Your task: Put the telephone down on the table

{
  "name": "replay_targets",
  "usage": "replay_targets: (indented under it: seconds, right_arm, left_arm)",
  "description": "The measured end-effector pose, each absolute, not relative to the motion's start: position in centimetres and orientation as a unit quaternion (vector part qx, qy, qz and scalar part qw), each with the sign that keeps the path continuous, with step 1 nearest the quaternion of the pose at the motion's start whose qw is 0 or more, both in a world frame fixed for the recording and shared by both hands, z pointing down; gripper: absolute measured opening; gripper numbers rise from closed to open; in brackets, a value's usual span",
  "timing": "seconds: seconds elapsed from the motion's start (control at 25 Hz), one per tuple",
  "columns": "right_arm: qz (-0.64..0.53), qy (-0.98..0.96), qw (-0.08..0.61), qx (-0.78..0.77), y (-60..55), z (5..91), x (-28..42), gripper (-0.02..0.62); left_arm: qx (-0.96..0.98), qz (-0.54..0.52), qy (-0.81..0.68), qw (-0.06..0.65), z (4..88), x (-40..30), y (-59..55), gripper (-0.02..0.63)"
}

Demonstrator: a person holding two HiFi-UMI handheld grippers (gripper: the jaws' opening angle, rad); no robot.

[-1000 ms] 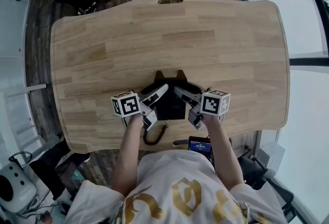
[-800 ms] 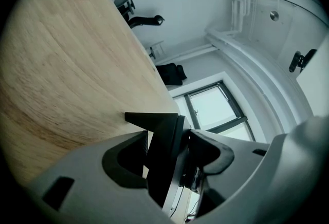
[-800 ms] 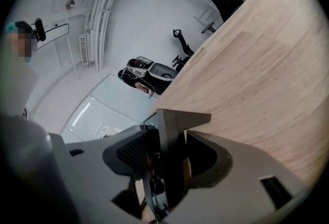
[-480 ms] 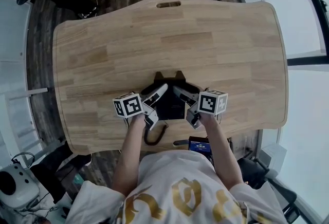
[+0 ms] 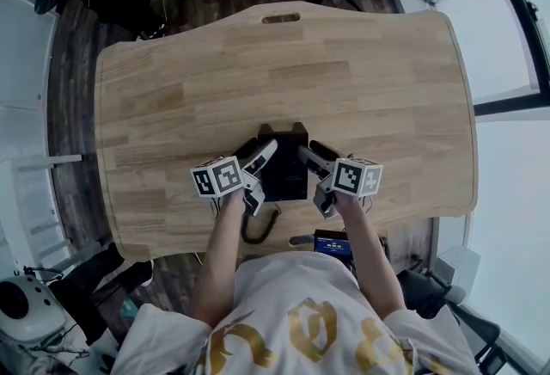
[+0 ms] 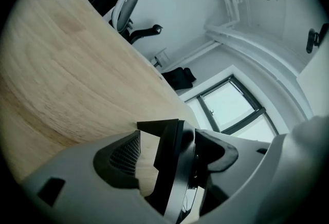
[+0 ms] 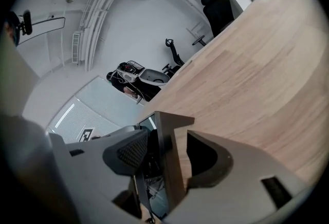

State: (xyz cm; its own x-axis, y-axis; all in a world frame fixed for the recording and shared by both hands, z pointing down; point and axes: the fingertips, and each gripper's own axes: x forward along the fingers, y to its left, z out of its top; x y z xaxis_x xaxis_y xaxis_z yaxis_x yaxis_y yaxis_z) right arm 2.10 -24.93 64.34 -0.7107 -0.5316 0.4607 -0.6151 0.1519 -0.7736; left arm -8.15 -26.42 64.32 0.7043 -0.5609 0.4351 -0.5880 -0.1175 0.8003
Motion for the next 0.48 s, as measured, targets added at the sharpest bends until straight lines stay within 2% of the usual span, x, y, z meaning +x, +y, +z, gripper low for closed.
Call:
replay_targets:
  seconds: [0.28, 0.48]
  right_arm:
    - [0.495, -0.769, 0.013, 0.404, -24.9, 61.5, 3.3, 0.227]
    - [0.465, -0.781, 0.011, 0.417, -24.2, 59.5, 3.3, 0.202]
  left_arm:
    - [0.763, -0.002, -0.444, 0.47, 60.7, -11.0, -26.4, 0.302]
    - [0.805, 0.029, -0.43, 0.408, 57.9, -9.7, -25.2, 0.301]
